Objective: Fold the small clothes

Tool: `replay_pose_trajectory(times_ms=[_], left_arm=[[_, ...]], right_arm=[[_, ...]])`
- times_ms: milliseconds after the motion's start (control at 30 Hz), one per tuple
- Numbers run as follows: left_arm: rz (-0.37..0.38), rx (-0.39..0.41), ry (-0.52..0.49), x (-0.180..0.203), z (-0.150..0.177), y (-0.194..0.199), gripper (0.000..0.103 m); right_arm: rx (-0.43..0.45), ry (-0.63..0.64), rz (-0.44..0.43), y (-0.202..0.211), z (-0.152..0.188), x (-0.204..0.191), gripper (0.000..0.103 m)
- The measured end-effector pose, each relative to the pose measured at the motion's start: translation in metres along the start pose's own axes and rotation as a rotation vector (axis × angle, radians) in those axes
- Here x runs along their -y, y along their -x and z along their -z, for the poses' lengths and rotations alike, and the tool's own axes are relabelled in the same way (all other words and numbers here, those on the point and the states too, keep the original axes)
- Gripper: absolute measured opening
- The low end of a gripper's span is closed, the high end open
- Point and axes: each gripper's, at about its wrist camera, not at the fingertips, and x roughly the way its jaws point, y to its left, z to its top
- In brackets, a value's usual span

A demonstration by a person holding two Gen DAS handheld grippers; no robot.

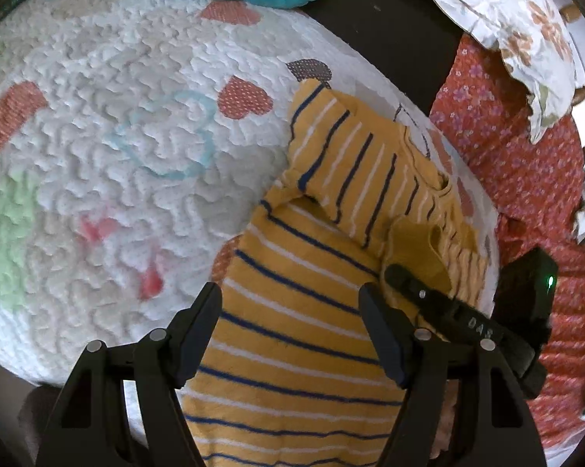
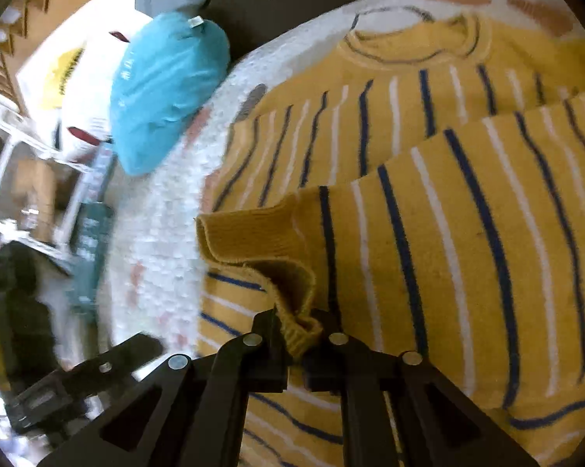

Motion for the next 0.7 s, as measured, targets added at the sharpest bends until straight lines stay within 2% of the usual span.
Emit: replay_pose_trajectory(times_ms=[33,100,133,167,267,433,533,567,600,633,667,700], left_arm=[[0.02,-0.004,-0.002,0.003,-0.002,-0.004,0.072],[0.043,-0.019,-0.03,0.016,-0.005,-0.014,0.072],[0.048,-0.027,-0.046,0.023,-0.005,-0.02,0.072],[0.056,-0.038,-0.062,0.031,-0.005,-0.026,0.072],[0.072,-0.07,-0.101,0.051,-0.004,-0.045,0.072],[0.029,-0.102,-0.162,0.075,-0.003,-0.075,0.074],[-0.052,-0.121,-0.227,0.092,0.0,-0.09,0.074],[-0.087,-0.125,-0.25,0.099,0.002,-0.094,0.071],[-0.101,-0.124,-0.262,0.102,0.003,-0.094,0.056],[-0.101,-0.123,-0.268,0.104,0.003,-0.094,0.033],[-0.094,-0.138,-0.269,0.106,0.004,-0.094,0.024],[-0.093,-0.145,-0.257,0.104,0.003,-0.092,0.022]], right_arm=[[0.007,0.002,-0.002,0.003,-0.001,0.003,0.008],[0.033,0.0,-0.006,0.017,0.0,0.011,0.023],[0.043,-0.005,-0.013,0.026,-0.001,0.014,0.041],[0.054,-0.009,-0.027,0.034,0.0,0.017,0.052],[0.088,-0.014,-0.052,0.059,0.005,0.027,0.053],[0.17,-0.115,-0.049,0.108,0.015,0.068,0.053],[0.211,-0.178,-0.009,0.128,0.025,0.095,0.053],[0.223,-0.196,0.01,0.134,0.03,0.104,0.053],[0.231,-0.208,0.021,0.139,0.032,0.11,0.053],[0.239,-0.219,0.028,0.143,0.035,0.114,0.053],[0.247,-0.232,0.035,0.149,0.038,0.121,0.053],[0.256,-0.242,0.042,0.155,0.04,0.125,0.053]])
